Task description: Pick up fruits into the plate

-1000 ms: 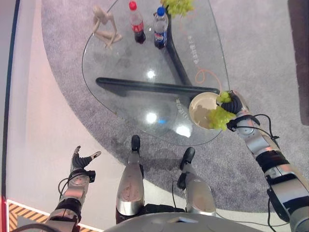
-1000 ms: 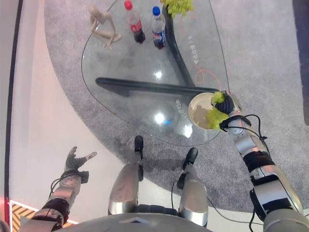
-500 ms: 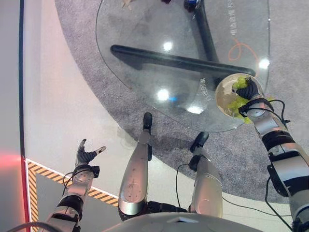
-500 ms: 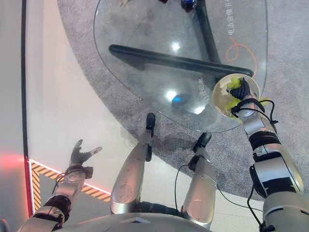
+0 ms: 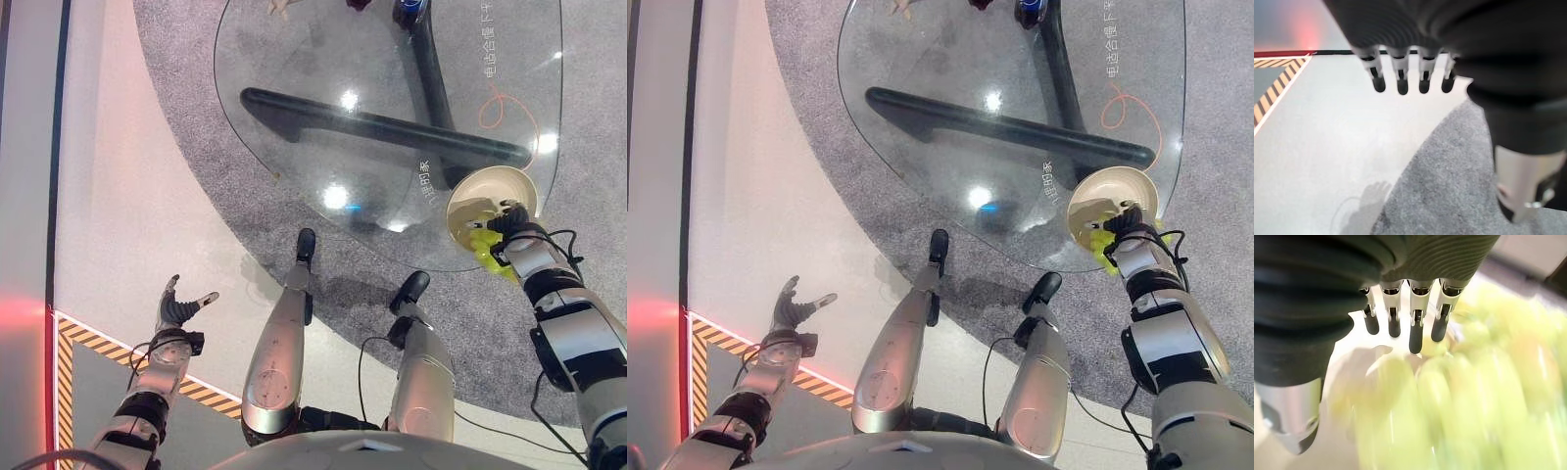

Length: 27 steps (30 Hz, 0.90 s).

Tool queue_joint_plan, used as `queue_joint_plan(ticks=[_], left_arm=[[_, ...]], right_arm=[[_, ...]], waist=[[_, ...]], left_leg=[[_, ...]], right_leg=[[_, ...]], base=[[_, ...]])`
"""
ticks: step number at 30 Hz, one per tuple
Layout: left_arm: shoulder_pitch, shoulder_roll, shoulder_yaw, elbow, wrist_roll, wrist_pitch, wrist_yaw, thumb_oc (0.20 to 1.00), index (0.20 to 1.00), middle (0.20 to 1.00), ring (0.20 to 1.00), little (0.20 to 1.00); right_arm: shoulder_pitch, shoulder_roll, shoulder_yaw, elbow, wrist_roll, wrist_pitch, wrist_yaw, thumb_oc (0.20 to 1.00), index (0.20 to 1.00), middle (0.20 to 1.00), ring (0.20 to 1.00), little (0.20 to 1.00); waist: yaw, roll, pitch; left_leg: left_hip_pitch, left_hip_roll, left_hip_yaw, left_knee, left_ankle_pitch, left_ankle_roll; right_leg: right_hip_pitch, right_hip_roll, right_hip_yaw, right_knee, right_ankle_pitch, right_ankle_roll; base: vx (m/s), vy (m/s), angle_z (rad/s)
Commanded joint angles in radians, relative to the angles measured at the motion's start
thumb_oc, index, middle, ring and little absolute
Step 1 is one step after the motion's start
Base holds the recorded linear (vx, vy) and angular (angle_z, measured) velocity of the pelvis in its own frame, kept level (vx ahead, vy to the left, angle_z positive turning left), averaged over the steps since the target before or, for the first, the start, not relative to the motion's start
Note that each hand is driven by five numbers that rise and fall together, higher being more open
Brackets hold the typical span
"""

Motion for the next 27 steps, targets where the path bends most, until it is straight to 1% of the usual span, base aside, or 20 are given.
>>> queue_joint_plan(ticks=[1, 7, 8, 9, 11, 13, 16, 17, 18, 22, 23, 24, 27], left_arm=[[0.031, -0.004, -0.049, 0.036, -0.017, 0.021, 0.035, 1.0, 1.0, 1.0, 1.0, 1.0], [0.041, -0.012, -0.047, 0.057, -0.018, 0.037, 0.045, 1.0, 1.0, 1.0, 1.0, 1.0], [0.041, -0.012, -0.047, 0.064, -0.024, 0.031, 0.048, 1.0, 1.0, 1.0, 1.0, 1.0], [0.041, -0.012, -0.047, 0.065, -0.024, 0.03, 0.048, 1.0, 1.0, 1.0, 1.0, 1.0], [0.044, -0.014, -0.049, 0.073, -0.029, 0.022, 0.05, 1.0, 1.0, 1.0, 1.0, 1.0], [0.047, -0.014, -0.048, 0.078, -0.034, 0.015, 0.051, 1.0, 1.0, 1.0, 1.0, 1.0], [0.045, -0.01, -0.035, 0.093, -0.031, 0.008, 0.053, 1.0, 1.0, 1.0, 1.0, 1.0], [0.04, -0.007, -0.025, 0.097, -0.036, 0.013, 0.052, 1.0, 1.0, 1.0, 1.0, 1.0], [0.032, -0.007, -0.016, 0.105, -0.043, 0.01, 0.049, 1.0, 1.0, 1.0, 1.0, 1.0], [0.014, -0.006, -0.007, 0.11, -0.063, 0.004, 0.017, 1.0, 1.0, 1.0, 1.0, 1.0], [0.008, -0.006, -0.008, 0.113, -0.045, 0.021, -0.002, 1.0, 1.0, 1.0, 1.0, 1.0], [0.002, -0.008, -0.011, 0.125, -0.056, 0.007, -0.018, 1.0, 1.0, 1.0, 1.0, 1.0], [0.0, -0.01, 0.0, 0.137, -0.061, -0.007, -0.039, 1.0, 1.0, 1.0, 1.0, 1.0]], right_arm=[[-0.016, -0.089, 0.009, -0.013, -0.068, -0.078, -0.131, 1.0, 1.0, 1.0, 1.0, 1.0], [0.013, -0.095, 0.007, -0.062, -0.067, -0.132, -0.189, 1.0, 1.0, 1.0, 1.0, 1.0], [0.014, -0.097, 0.008, -0.07, -0.071, -0.147, -0.208, 1.0, 1.0, 1.0, 1.0, 1.0], [0.014, -0.098, 0.008, -0.072, -0.072, -0.149, -0.21, 1.0, 1.0, 1.0, 1.0, 1.0], [0.007, -0.108, 0.013, -0.108, -0.098, -0.197, -0.269, 1.0, 1.0, 1.0, 1.0, 1.0], [0.001, -0.111, 0.019, -0.146, -0.12, -0.205, -0.292, 1.0, 1.0, 1.0, 1.0, 1.0], [0.002, -0.106, 0.03, -0.177, -0.115, -0.206, -0.295, 1.0, 1.0, 1.0, 1.0, 1.0], [0.008, -0.106, 0.035, -0.195, -0.106, -0.21, -0.294, 1.0, 1.0, 1.0, 1.0, 1.0], [0.016, -0.104, 0.034, -0.21, -0.098, -0.214, -0.288, 1.0, 1.0, 1.0, 1.0, 1.0], [0.044, -0.086, 0.025, -0.21, -0.095, -0.231, -0.281, 1.0, 1.0, 1.0, 1.0, 1.0], [0.054, -0.076, 0.023, -0.212, -0.096, -0.232, -0.281, 1.0, 1.0, 1.0, 1.0, 1.0], [0.062, -0.065, 0.02, -0.215, -0.094, -0.229, -0.274, 1.0, 1.0, 1.0, 1.0, 1.0], [0.087, -0.055, 0.008, -0.226, -0.079, -0.244, -0.262, 1.0, 1.0, 1.0, 1.0, 1.0]], waist=[[-0.014, 0.075, -0.02], [-0.027, 0.069, -0.02], [-0.028, 0.068, -0.02], [-0.029, 0.068, -0.02], [-0.031, 0.066, -0.02], [-0.034, 0.063, -0.02], [-0.039, 0.055, -0.02], [-0.044, 0.046, -0.02], [-0.049, 0.037, -0.02], [-0.059, 0.025, -0.02], [-0.063, 0.02, -0.02], [-0.066, 0.014, -0.02], [-0.075, 0.003, -0.02]], left_leg=[[-0.021, -0.096, 0.032, 0.083, -0.147, 0.045], [-0.015, -0.091, 0.041, 0.072, -0.147, 0.046], [-0.018, -0.09, 0.042, 0.074, -0.147, 0.046], [-0.018, -0.09, 0.042, 0.074, -0.147, 0.046], [-0.017, -0.089, 0.042, 0.073, -0.148, 0.047], [-0.009, -0.09, 0.042, 0.073, -0.151, 0.047], [0.012, -0.087, 0.043, 0.067, -0.154, 0.046], [0.028, -0.083, 0.046, 0.063, -0.156, 0.045], [0.05, -0.077, 0.053, 0.054, -0.156, 0.043], [0.105, -0.057, 0.061, 0.034, -0.16, 0.035], [0.133, -0.051, 0.063, 0.024, -0.162, 0.033], [0.16, -0.045, 0.066, 0.015, -0.162, 0.029], [0.208, -0.036, 0.07, 0.004, -0.164, 0.026]], right_leg=[[-0.06, 0.068, -0.01, 0.117, -0.077, -0.038], [-0.063, 0.079, -0.001, 0.103, -0.073, -0.038], [-0.066, 0.079, 0.0, 0.105, -0.073, -0.038], [-0.066, 0.08, 0.001, 0.106, -0.073, -0.039], [-0.067, 0.083, 0.001, 0.107, -0.074, -0.04], [-0.062, 0.088, 0.004, 0.104, -0.074, -0.041], [-0.044, 0.093, 0.008, 0.097, -0.076, -0.041], [-0.028, 0.096, 0.01, 0.089, -0.076, -0.04], [-0.007, 0.098, 0.011, 0.078, -0.074, -0.038], [0.047, 0.102, 0.013, 0.054, -0.071, -0.033], [0.075, 0.104, 0.013, 0.041, -0.07, -0.032], [0.103, 0.102, 0.012, 0.029, -0.067, -0.03], [0.152, 0.104, 0.016, 0.008, -0.064, -0.029]], base=[[0.02, 0.051, 0.0], [0.01, 0.019, -0.05], [0.0, 0.0, -0.05], [0.0, 0.0, 0.0], [0.0, 0.0, 0.0], [0.0, 0.0, 0.0], [0.0, 0.0, 0.0], [-0.03, 0.031, 0.02], [-0.03, 0.036, 0.02], [0.0, 0.011, 0.0], [0.03, 0.011, -0.03], [0.04, 0.013, -0.04], [0.04, 0.027, -0.03]])
